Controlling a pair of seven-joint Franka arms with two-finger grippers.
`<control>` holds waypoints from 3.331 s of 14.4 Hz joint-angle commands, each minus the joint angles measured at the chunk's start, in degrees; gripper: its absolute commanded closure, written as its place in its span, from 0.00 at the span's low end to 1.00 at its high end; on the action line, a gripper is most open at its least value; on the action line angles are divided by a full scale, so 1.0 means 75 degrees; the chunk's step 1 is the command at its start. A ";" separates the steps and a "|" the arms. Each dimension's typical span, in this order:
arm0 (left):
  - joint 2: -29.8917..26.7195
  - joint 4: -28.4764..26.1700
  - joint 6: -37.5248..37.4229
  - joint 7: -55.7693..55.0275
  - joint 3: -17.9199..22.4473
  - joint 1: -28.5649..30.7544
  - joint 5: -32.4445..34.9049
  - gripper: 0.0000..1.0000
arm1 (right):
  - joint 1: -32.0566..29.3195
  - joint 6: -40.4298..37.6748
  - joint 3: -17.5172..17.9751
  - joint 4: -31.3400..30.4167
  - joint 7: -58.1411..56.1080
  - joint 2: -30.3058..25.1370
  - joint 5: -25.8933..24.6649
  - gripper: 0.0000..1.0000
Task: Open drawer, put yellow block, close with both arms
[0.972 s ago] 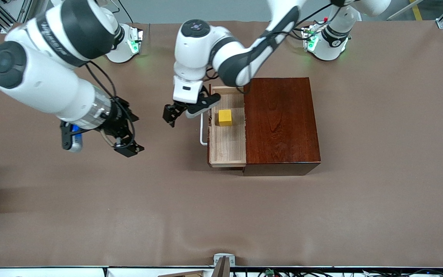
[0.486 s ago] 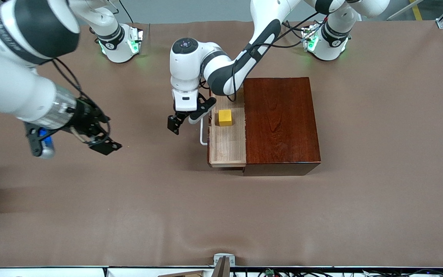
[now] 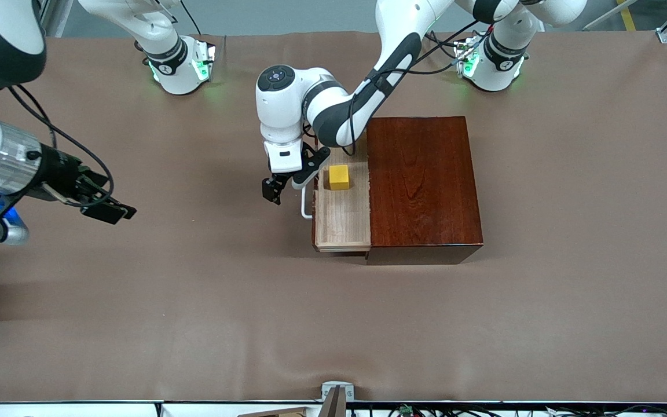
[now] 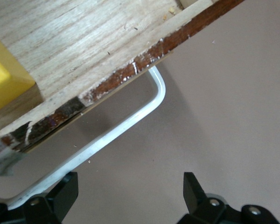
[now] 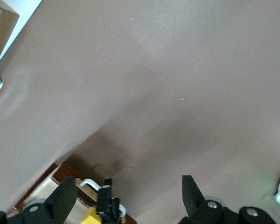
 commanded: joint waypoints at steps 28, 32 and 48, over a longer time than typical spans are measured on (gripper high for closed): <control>-0.1069 0.0185 -0.2833 0.0473 0.0489 0.0407 0.0198 0.00 | -0.0918 0.1087 0.0125 -0.3504 -0.7454 -0.3041 -0.1567 0.00; -0.2323 0.0032 -0.3463 0.2312 0.0490 0.0839 0.0186 0.00 | -0.0942 0.1063 0.0137 -0.3421 -0.7443 -0.2994 -0.1567 0.00; -0.4962 -0.0600 -0.5609 1.0725 0.0466 0.4191 -0.0658 0.00 | -0.0954 0.0993 0.0137 -0.3163 -0.7315 -0.2924 -0.1591 0.00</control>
